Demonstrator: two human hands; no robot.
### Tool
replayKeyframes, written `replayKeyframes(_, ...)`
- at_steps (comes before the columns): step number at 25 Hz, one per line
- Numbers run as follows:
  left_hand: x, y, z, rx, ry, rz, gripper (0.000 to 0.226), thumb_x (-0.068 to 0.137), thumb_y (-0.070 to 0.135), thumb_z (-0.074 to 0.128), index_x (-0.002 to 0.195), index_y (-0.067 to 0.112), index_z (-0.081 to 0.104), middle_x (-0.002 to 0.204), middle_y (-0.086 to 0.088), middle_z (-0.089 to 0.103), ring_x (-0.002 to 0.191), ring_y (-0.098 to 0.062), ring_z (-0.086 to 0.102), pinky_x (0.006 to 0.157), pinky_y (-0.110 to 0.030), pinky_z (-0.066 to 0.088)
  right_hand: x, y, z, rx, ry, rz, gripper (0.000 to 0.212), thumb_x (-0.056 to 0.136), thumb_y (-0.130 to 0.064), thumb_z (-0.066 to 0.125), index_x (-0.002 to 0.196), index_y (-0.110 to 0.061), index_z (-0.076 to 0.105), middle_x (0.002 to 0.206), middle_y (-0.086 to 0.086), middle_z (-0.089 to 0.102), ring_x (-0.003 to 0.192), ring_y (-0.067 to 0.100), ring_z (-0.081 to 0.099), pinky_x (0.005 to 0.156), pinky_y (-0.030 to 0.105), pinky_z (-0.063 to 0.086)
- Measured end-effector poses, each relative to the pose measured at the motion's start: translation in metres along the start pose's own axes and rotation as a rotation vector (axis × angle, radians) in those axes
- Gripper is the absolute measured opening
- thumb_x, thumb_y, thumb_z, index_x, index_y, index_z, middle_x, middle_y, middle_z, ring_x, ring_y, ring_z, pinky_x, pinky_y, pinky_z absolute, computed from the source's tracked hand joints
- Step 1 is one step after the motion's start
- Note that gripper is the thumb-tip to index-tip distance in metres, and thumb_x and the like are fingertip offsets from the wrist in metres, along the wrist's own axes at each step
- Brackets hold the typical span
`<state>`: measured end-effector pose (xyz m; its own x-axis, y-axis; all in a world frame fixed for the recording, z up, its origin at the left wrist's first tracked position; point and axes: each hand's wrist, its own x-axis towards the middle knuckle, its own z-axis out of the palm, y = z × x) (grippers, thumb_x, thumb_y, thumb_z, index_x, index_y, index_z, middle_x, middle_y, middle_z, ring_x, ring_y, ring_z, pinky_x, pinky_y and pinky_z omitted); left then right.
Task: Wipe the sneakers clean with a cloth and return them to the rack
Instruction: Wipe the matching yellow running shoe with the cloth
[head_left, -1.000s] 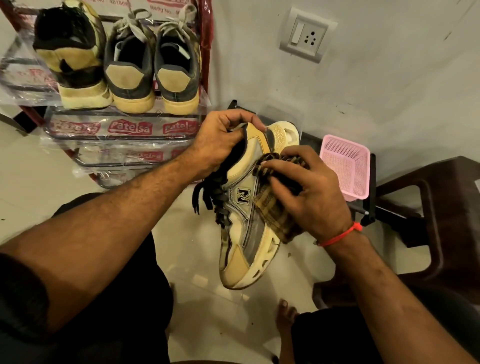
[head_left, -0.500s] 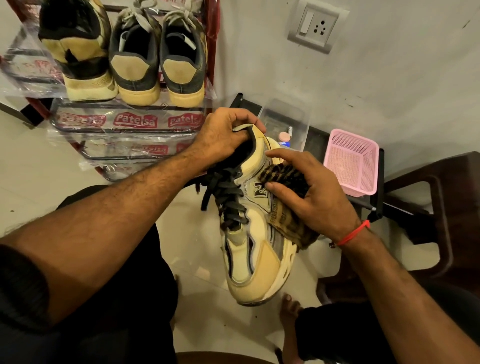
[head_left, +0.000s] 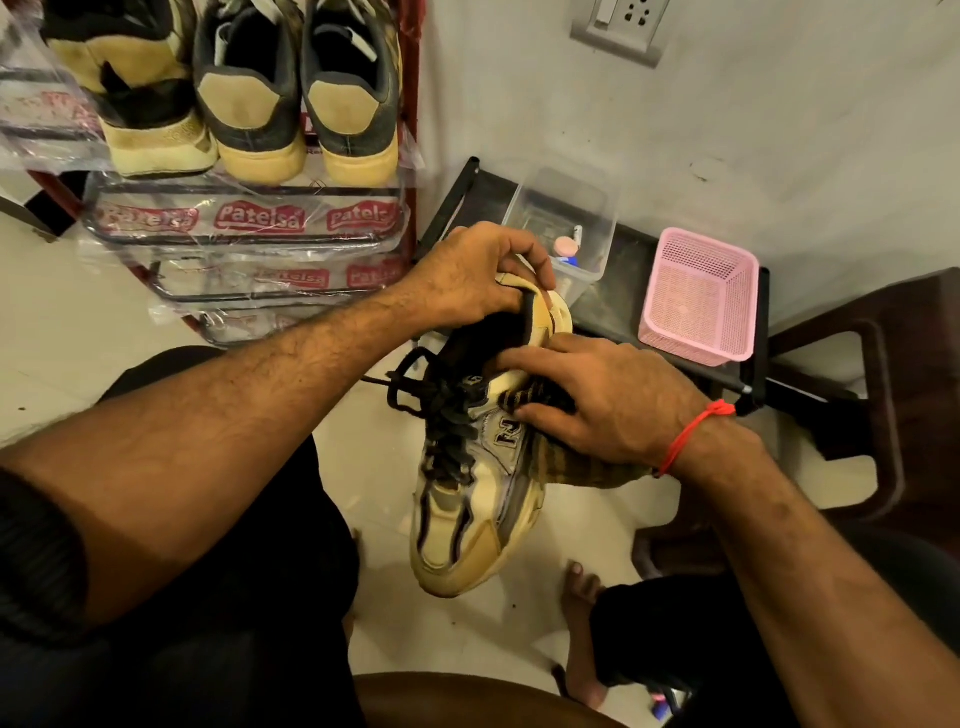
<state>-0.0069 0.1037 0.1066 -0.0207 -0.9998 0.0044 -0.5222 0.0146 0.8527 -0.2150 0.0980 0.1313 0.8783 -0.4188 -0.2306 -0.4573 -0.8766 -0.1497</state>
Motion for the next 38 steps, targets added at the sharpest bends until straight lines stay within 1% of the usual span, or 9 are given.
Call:
replayKeyframes(5,0.000,0.003,-0.016,-0.118,0.012,0.052,0.027,0.086,0.012,0.079,0.112,0.018,0.070,0.122,0.005,0.070,0.113,-0.008,0.067,0.097,-0.036,0.058,0.000,0.016,0.003,0.288,0.183,0.025,0.038,0.089,-0.051,0.053,0.123,-0.035,0.055,0.113,-0.007,0.065,0.101,0.015,0.061,0.087,0.040,0.055)
replayKeyframes(8,-0.003,0.002,-0.022,-0.192,-0.004,0.084,0.028,0.090,0.048,0.068,0.111,0.029,0.070,0.138,0.007,0.058,0.126,-0.011,0.057,0.101,-0.033,0.053,-0.003,0.036,-0.001,0.449,0.383,0.121,0.033,0.091,-0.038,0.066,0.120,-0.024,0.062,0.108,-0.010,0.066,0.099,0.010,0.061,0.089,0.031,0.053)
replayKeyframes(11,-0.011,0.000,-0.012,-0.140,-0.115,0.157,0.048,0.086,0.058,0.063,0.124,0.029,0.058,0.117,0.008,0.063,0.104,-0.012,0.067,0.088,-0.028,0.055,-0.008,0.049,-0.011,0.568,0.499,0.226,0.028,0.090,-0.026,0.072,0.117,-0.024,0.065,0.104,-0.015,0.065,0.100,0.007,0.062,0.086,0.015,0.049)
replayKeyframes(15,-0.013,-0.003,0.000,-0.009,-0.128,0.224,0.056,0.083,0.061,0.069,0.124,0.029,0.050,0.103,0.011,0.066,0.094,-0.008,0.068,0.079,-0.025,0.057,-0.013,0.057,-0.015,0.704,0.486,0.303,0.021,0.089,-0.021,0.072,0.109,-0.027,0.066,0.102,-0.016,0.066,0.099,0.001,0.063,0.083,0.015,0.048)
replayKeyframes(20,-0.010,-0.004,0.025,-0.080,0.163,0.237,0.033,0.094,0.051,0.062,0.088,0.019,0.057,0.068,0.008,0.055,0.061,-0.009,0.057,0.054,-0.028,0.047,-0.012,0.051,-0.015,0.882,0.522,0.329,0.022,0.088,-0.017,0.074,0.107,-0.027,0.067,0.104,-0.013,0.067,0.100,0.004,0.065,0.092,0.031,0.054)
replayKeyframes(25,-0.004,-0.007,0.022,-0.186,0.321,0.140,0.040,0.093,0.052,0.061,0.087,0.012,0.057,0.071,0.001,0.056,0.066,-0.026,0.061,0.059,-0.048,0.053,-0.006,0.048,-0.012,0.898,0.529,0.249,0.035,0.093,-0.022,0.070,0.127,-0.024,0.060,0.117,-0.007,0.066,0.108,0.010,0.065,0.096,0.037,0.056)
replayKeyframes(29,-0.001,-0.010,0.016,-0.178,0.419,0.092,0.045,0.098,0.051,0.056,0.098,0.006,0.060,0.078,-0.009,0.063,0.070,-0.030,0.066,0.062,-0.054,0.056,0.001,0.039,-0.013,1.019,0.916,0.298,0.035,0.091,-0.026,0.072,0.119,-0.019,0.054,0.114,0.004,0.063,0.106,0.019,0.065,0.093,0.043,0.057)
replayKeyframes(33,0.004,-0.010,0.012,-0.164,0.535,-0.048,0.057,0.096,0.061,0.051,0.098,0.006,0.064,0.086,-0.014,0.070,0.079,-0.031,0.068,0.071,-0.053,0.056,0.010,0.017,0.006,0.545,0.634,0.175,0.063,0.086,-0.035,0.075,0.140,-0.017,0.048,0.141,0.007,0.042,0.129,0.013,0.042,0.111,0.023,0.041)
replayKeyframes(38,0.003,-0.014,0.000,-0.114,0.519,-0.120,0.058,0.094,0.064,0.051,0.099,0.009,0.068,0.090,-0.013,0.073,0.084,-0.028,0.069,0.078,-0.052,0.057,0.013,-0.011,0.016,0.319,0.490,-0.205,0.043,0.096,-0.030,0.059,0.135,-0.011,0.058,0.136,0.012,0.047,0.119,0.017,0.050,0.101,0.021,0.048)
